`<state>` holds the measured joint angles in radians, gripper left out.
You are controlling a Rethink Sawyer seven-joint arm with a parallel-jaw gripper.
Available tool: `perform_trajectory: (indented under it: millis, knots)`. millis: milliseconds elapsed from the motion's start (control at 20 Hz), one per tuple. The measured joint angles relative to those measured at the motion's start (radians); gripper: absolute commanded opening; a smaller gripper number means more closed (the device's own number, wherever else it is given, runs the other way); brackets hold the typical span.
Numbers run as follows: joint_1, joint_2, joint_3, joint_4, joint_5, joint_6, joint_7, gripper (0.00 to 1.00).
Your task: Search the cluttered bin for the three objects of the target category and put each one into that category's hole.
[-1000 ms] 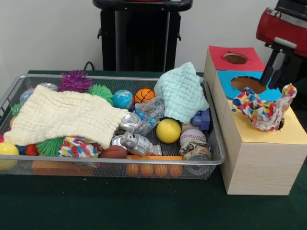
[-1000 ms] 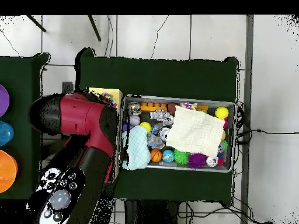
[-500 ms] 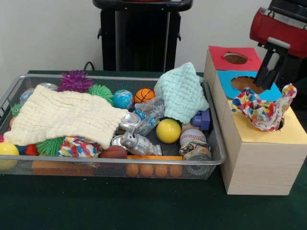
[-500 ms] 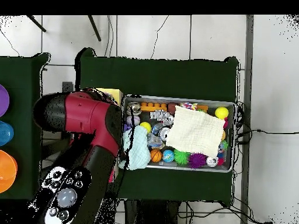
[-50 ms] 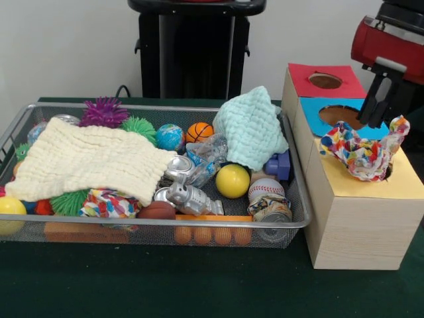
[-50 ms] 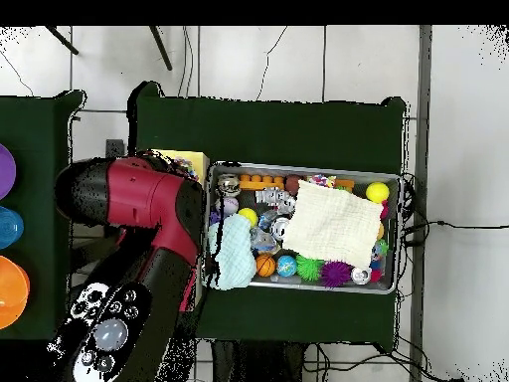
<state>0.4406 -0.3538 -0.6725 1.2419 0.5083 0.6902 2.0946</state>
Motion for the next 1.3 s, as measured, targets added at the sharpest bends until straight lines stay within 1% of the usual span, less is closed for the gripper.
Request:
perform_trajectory:
  millis: [450, 850, 1050, 1300]
  knots:
    - [0.02, 0.023, 0.0, 0.0, 0.021, -0.009, 0.004, 0.0]
    - [0.023, 0.078, 0.0, -0.001, 0.033, -0.067, 0.006, 0.0]
    - [0.022, 0.116, 0.0, -0.001, 0.042, -0.114, 0.006, 0.0]
    - [0.019, 0.132, 0.003, -0.001, 0.057, -0.14, 0.006, 0.0]
